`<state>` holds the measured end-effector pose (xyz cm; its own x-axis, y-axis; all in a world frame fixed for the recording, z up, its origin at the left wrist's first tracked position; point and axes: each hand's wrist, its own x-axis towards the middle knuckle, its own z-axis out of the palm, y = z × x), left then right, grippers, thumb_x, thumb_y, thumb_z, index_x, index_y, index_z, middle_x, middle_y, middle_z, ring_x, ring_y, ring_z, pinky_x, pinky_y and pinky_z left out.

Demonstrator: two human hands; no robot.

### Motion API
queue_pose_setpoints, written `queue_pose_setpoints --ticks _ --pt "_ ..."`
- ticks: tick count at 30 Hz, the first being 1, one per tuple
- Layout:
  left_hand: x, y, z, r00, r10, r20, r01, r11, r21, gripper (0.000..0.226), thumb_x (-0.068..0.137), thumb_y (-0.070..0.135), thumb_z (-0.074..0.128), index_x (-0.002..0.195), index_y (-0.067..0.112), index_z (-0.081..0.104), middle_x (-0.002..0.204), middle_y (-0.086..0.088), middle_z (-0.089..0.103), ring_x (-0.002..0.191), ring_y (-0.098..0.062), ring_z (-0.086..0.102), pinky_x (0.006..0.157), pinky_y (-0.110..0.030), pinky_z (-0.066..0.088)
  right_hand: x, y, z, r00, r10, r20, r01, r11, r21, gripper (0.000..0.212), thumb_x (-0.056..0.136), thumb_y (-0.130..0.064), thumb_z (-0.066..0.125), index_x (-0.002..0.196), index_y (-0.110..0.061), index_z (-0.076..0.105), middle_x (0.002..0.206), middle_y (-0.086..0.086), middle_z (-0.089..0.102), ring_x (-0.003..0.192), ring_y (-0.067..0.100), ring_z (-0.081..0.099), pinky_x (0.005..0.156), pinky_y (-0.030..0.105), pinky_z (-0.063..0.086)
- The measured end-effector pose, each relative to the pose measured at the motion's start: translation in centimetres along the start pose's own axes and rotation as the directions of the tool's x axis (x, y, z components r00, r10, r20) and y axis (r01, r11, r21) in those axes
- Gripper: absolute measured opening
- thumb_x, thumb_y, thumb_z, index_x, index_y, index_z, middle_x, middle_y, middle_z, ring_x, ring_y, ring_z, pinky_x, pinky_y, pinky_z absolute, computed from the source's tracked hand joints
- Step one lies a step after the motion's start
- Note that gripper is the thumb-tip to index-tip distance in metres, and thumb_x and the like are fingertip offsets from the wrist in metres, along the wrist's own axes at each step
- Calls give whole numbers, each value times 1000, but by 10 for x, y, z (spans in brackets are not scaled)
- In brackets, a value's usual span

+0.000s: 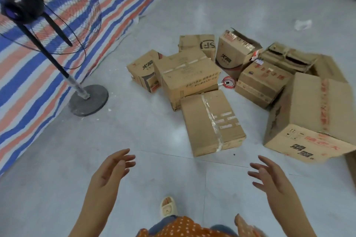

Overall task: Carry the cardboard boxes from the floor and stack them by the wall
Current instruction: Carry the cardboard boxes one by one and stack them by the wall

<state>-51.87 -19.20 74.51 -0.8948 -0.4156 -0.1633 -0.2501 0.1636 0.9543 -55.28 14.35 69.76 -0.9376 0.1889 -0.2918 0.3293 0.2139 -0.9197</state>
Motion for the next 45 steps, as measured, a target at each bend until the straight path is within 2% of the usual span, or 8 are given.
queue_pose_setpoints --ticks 11,23,27,30,32,37,41,45 --pt "244 44 84 941 -28 338 -26 988 155 26 99 13 45 105 28 65 101 3 71 97 -14 67 88 -34 49 116 -9 26 931 266 -250 -237 961 141 24 98 -22 43 121 -28 48 116 6 62 101 24 63 94 48 48" --pt "439 26 258 773 -327 544 22 870 492 23 100 16 44 108 29 61 109 1 66 102 -13 63 92 -32 47 295 24 37 862 503 -65 -496 863 99 22 100 -29 40 121 -34 45 108 -17 60 96 4 62 76 17 47" --pt "513 -46 323 681 -473 559 -39 739 672 17 98 25 49 113 26 56 112 -2 63 105 -17 59 101 -37 43 355 91 68 755 655 -37 -637 745 199 21 100 -28 44 120 -30 47 102 -15 59 91 5 62 73 20 47" --pt "574 -119 382 657 -518 548 -91 667 739 15 89 31 52 102 26 56 105 -5 57 94 -20 52 83 -33 41 396 160 108 664 745 -70 -696 649 306 21 99 -27 46 120 -27 50 101 -11 62 91 8 63 75 24 49" --pt "611 -172 424 668 -515 537 -186 584 790 32 92 27 48 123 23 55 115 -4 55 102 -23 53 80 -27 36 420 210 136 557 824 -101 -727 543 420 23 99 -24 46 121 -21 52 102 -3 63 91 16 64 77 29 52" --pt "690 -280 504 640 -496 587 -414 421 807 53 97 25 41 148 12 33 149 -10 40 134 -30 40 108 -42 36 478 319 214 271 955 -120 -786 291 546 48 97 -28 45 143 -18 36 119 9 51 107 34 55 99 47 44" --pt "734 -352 525 654 -428 624 -528 333 781 60 97 20 46 150 7 23 145 -13 40 126 -33 46 101 -37 40 509 380 273 194 956 -221 -788 286 545 52 93 -30 47 142 -17 34 108 5 50 68 13 47 56 23 33" --pt "762 -397 528 739 -439 511 -470 206 858 67 98 24 45 152 6 9 158 -13 13 142 -33 23 114 -39 24 520 414 304 139 950 -279 -727 289 623 45 93 -19 47 134 -7 35 99 8 52 71 19 47 60 29 33"
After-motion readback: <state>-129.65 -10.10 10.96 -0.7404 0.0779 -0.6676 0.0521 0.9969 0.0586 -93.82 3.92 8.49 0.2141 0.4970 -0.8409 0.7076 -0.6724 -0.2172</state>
